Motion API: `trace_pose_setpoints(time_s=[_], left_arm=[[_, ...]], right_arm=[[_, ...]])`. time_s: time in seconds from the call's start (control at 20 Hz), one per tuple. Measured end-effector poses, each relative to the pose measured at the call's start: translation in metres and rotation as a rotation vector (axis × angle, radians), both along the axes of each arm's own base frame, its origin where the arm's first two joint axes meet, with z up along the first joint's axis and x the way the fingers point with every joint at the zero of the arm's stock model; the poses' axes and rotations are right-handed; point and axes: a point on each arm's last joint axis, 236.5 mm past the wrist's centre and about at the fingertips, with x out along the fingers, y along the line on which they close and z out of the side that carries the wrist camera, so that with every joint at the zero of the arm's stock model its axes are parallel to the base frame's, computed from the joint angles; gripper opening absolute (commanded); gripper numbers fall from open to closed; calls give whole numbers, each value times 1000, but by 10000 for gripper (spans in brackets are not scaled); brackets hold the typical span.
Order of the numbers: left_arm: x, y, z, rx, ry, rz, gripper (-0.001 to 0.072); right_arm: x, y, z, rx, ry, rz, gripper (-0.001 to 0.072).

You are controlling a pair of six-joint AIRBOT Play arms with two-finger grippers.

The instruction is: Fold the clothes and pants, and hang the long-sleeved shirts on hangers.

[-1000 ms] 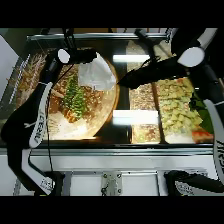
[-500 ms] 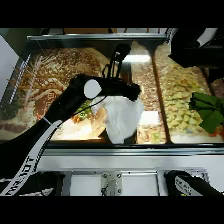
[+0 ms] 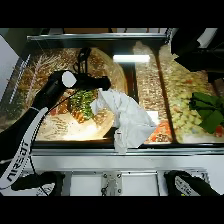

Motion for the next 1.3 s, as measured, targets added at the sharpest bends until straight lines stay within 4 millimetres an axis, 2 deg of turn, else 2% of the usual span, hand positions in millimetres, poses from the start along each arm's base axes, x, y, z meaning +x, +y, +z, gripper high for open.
trace_pose_setpoints(time_s=[0.1, 0.15, 0.3, 0.35, 0.4, 0.45, 0.5, 0.55, 0.65, 0.75, 0.85, 1.0, 1.05, 1.15, 1.25, 1.3], left_arm=[[11, 18, -35, -48, 97, 88, 676], [16, 21, -49, -78, 134, 114, 677], [33, 13, -75, -150, 192, 139, 677], [43, 5, -85, -175, 210, 136, 676], [48, 1, -91, -185, 222, 131, 622], [52, -4, -96, -193, 236, 122, 369], [55, -8, -102, -198, 248, 114, 159], [58, -12, -107, -203, 262, 103, 16], [64, -14, -111, -210, 280, 88, 17], [77, -13, -100, -226, 261, 80, 17], [100, -8, -68, -250, 187, 75, 16], [135, -7, 4, -287, 3, 54, 17], [143, -8, 28, -297, -63, 47, 40], [151, -8, 60, -302, -158, 36, 717], [148, -1, 73, -295, -190, 35, 552], [141, 7, 74, -282, -177, 31, 553]], right_arm=[[-1, 0, -2, -1, 8, 4, 19], [-1, 1, -4, 0, 14, 5, 19], [-2, 1, -16, 15, 57, -2, 19], [-3, 3, -27, 22, 93, 1, 19], [-4, 5, -37, 26, 122, 7, 18], [-6, 9, -50, 23, 155, 15, 18], [-9, 15, -66, 14, 195, 29, 19], [-13, 21, -84, -1, 236, 44, 19], [-20, 34, -118, -44, 295, 73, 18], [-26, 46, -146, -96, 332, 98, 18], [-26, 53, -162, -136, 334, 105, 19], [-15, 54, -168, -143, 304, 55, 19], [-10, 54, -168, -139, 289, 35, 19], [-2, 53, -165, -132, 263, 5, 19], [3, 52, -164, -125, 250, -13, 19], [4, 51, -163, -123, 244, -19, 19]])
